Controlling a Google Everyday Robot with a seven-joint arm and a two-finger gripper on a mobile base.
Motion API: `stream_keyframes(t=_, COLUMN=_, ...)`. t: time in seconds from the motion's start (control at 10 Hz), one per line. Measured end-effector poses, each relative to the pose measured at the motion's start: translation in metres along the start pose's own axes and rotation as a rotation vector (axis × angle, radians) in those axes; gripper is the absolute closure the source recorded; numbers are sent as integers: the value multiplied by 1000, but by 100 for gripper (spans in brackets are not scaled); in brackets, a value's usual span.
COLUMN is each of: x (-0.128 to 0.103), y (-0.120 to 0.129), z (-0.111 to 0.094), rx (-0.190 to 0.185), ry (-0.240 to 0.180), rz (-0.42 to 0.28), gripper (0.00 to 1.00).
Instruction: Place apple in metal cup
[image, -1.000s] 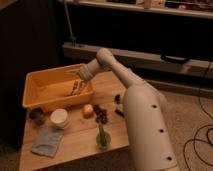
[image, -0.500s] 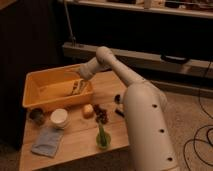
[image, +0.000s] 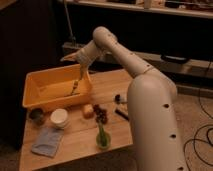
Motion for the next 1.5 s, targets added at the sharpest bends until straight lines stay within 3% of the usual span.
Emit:
stream_keyframes(t=0.1, x=-4, y=-7, z=-17, rx=-11, ry=42, rz=-56, gripper=20)
stream_keyframes(t=0.2, x=-5, y=-8, z=-22, rx=-14, ry=55, rz=-70, gripper=20)
stream_keyframes(t=0.5, x=-7, y=-9, z=-19, rx=-26, ry=58, rz=-84, gripper=20)
stream_keyframes(t=0.8, x=-20, y=8, z=-31, rx=-129, ry=101, rz=-172, gripper=20)
stream_keyframes(t=1.1, x=-40, y=52, z=-70, rx=-271, ry=154, rz=-266, gripper=20)
stream_keyframes(t=1.3, x=-61, y=82, z=-83, rx=-357, ry=163, rz=-318, gripper=20)
stream_keyframes(t=1.5, x=-89, y=99, z=-75, rx=-384, ry=154, rz=-389, gripper=20)
